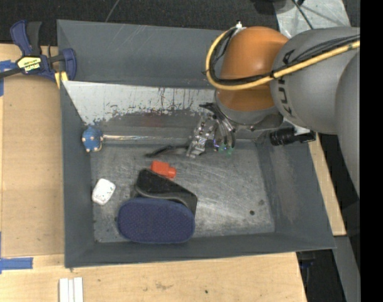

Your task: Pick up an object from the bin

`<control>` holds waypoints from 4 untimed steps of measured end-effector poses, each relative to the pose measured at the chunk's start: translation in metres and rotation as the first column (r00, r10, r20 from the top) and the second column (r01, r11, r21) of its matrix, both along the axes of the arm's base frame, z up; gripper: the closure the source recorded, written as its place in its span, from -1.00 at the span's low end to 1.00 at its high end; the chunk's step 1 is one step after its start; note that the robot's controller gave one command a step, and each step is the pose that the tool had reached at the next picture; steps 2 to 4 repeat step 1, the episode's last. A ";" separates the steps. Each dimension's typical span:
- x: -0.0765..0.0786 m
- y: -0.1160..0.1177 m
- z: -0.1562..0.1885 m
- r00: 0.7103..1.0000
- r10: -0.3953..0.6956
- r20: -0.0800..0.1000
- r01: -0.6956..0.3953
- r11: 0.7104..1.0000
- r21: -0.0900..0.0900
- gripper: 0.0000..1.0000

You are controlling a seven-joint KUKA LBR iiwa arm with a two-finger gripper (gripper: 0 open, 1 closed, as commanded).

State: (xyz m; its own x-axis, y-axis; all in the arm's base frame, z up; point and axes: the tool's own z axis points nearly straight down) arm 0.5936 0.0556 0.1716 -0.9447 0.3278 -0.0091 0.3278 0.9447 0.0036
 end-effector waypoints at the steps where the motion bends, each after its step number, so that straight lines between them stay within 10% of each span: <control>1: 0.005 -0.001 0.116 1.000 0.030 0.003 -0.030 1.000 0.000 1.00; 4: 0.005 -0.001 0.116 1.000 0.030 0.003 -0.030 1.000 0.000 1.00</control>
Offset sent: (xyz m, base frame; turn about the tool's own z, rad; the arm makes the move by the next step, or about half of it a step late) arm 0.0029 -0.0001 0.1096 -0.0306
